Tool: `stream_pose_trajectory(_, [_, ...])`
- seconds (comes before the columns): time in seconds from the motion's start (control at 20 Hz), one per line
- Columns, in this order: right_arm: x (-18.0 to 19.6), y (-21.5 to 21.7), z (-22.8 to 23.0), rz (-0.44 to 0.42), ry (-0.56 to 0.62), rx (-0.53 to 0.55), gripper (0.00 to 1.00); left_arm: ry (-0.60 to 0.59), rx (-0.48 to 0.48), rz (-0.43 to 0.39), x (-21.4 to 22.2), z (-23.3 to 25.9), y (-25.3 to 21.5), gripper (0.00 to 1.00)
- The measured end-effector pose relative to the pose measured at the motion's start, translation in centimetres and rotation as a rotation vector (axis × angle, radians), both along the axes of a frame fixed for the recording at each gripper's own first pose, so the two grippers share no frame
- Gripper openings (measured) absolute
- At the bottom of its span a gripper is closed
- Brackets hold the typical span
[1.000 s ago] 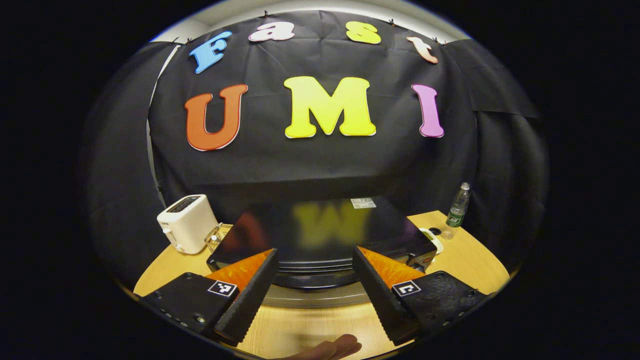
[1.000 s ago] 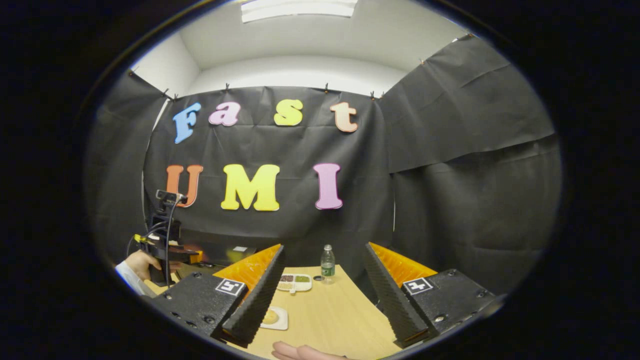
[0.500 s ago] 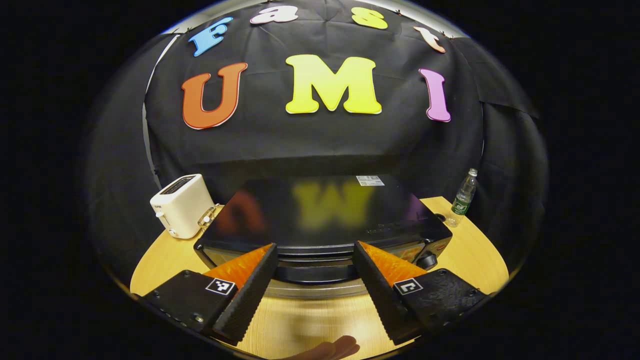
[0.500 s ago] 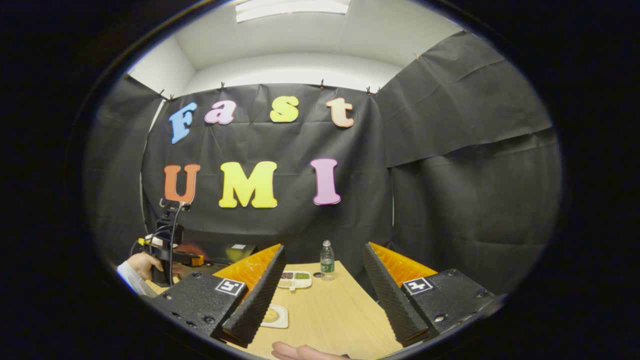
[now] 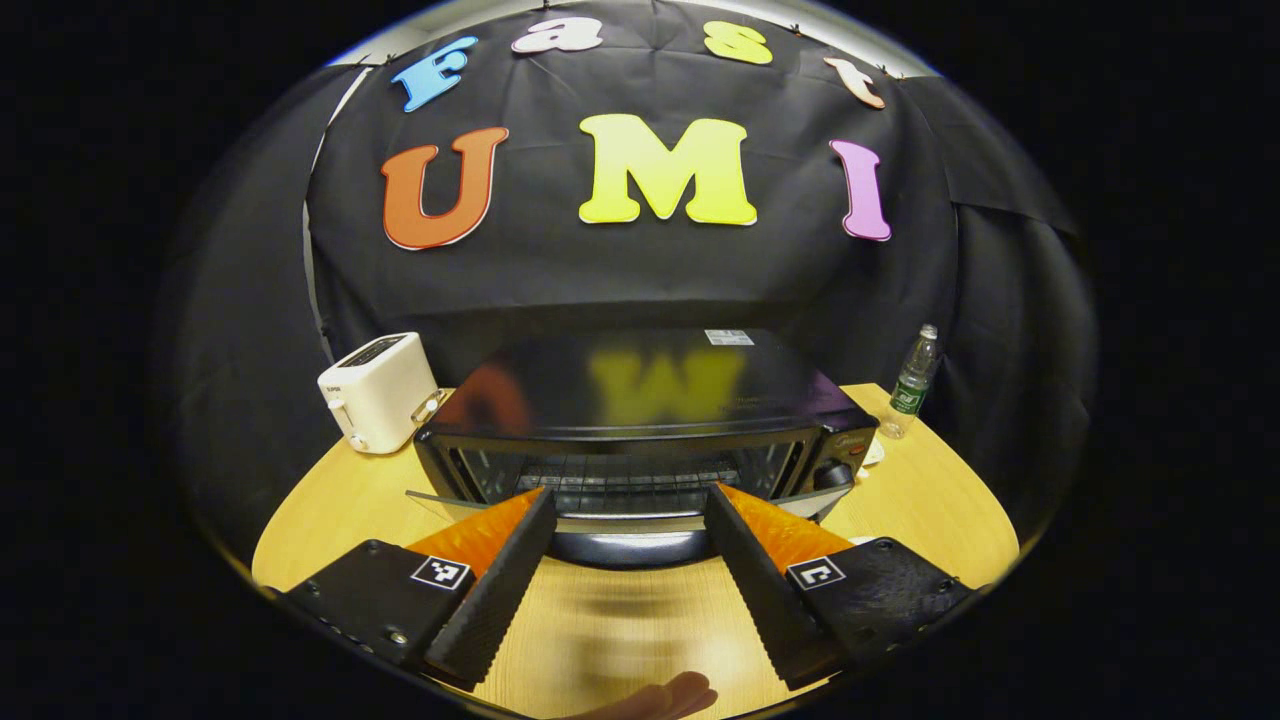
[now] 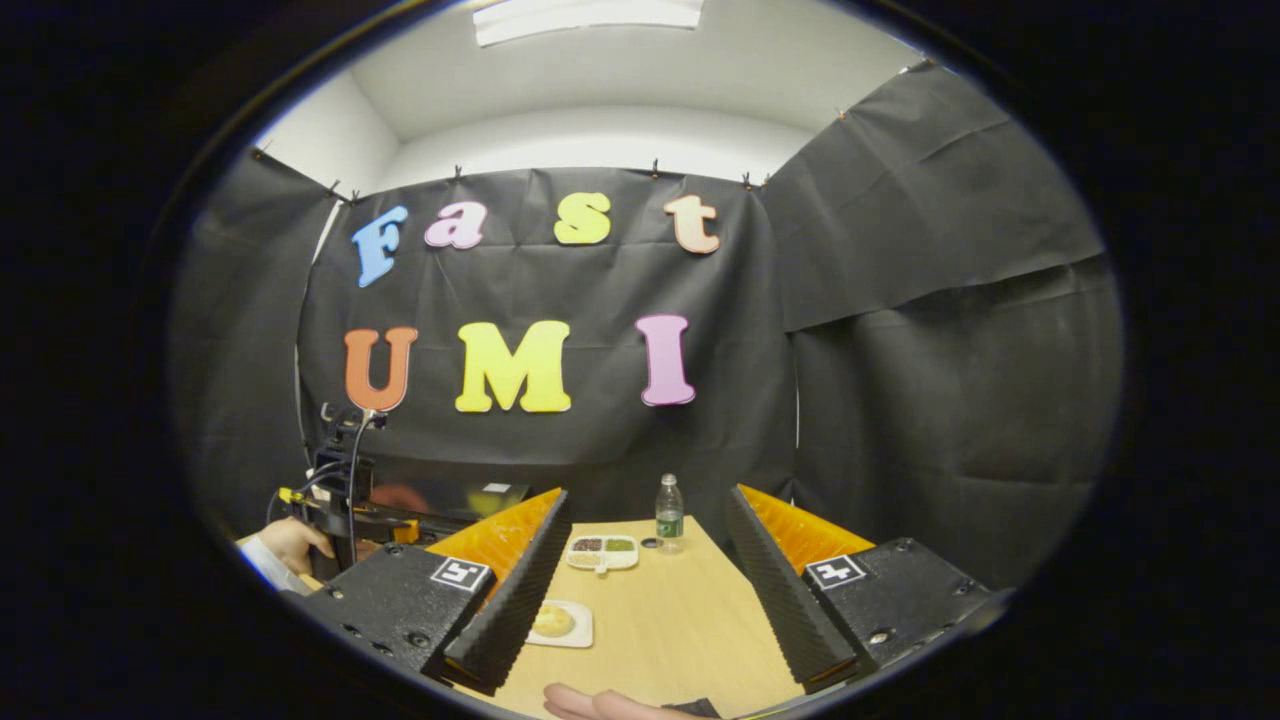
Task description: Open the electric oven with the left hand, put the food in, and close the electric oven.
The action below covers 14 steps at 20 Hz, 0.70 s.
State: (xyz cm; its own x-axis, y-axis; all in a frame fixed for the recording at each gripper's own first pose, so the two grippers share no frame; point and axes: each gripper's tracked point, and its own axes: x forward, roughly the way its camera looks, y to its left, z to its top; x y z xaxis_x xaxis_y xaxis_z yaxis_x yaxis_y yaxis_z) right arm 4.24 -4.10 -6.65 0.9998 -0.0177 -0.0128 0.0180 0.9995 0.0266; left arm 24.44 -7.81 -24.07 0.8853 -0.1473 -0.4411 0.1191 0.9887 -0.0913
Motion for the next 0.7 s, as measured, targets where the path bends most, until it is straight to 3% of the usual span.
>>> stream_pose_trajectory(0.7, [-2.4, 0.6, -1.6, -0.011, 0.032, -0.002, 0.94, 0.015, -0.007, 0.008, -9.1, -7.5, -0.3, 0.98])
